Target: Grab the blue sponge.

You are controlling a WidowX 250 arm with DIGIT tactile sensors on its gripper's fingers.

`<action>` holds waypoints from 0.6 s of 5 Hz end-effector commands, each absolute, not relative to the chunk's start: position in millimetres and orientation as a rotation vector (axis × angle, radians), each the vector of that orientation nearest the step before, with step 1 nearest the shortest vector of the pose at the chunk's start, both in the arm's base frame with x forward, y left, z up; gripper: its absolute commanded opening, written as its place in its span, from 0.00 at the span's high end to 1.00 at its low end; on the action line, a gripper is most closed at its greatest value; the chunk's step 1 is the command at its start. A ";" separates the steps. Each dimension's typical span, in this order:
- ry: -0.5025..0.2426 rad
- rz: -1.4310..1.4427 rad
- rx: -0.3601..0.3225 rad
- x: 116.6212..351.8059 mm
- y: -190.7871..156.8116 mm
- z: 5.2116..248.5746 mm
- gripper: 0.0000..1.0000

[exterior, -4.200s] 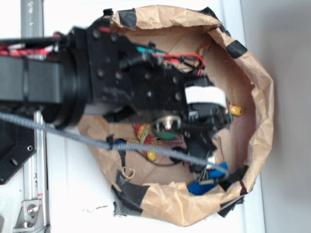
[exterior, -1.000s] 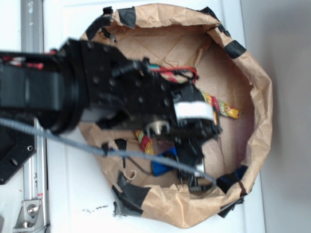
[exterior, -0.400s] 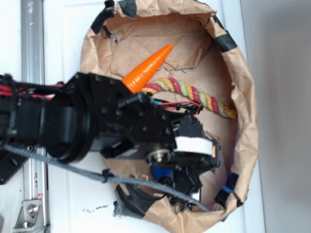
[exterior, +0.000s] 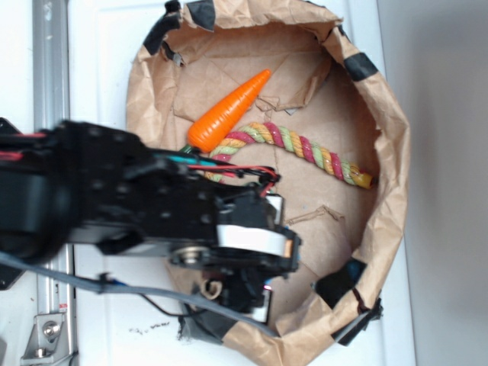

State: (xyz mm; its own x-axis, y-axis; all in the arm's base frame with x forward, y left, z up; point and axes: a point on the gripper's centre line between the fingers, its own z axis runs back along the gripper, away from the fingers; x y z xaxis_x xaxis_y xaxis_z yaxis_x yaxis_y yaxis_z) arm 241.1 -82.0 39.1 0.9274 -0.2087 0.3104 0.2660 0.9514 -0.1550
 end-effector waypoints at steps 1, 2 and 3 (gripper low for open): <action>-0.252 -0.131 -0.226 235.9 -68.9 51.3 0.00; -0.177 -0.023 -0.247 248.0 -73.7 38.8 0.00; -0.165 -0.046 -0.288 253.9 -87.7 30.9 0.00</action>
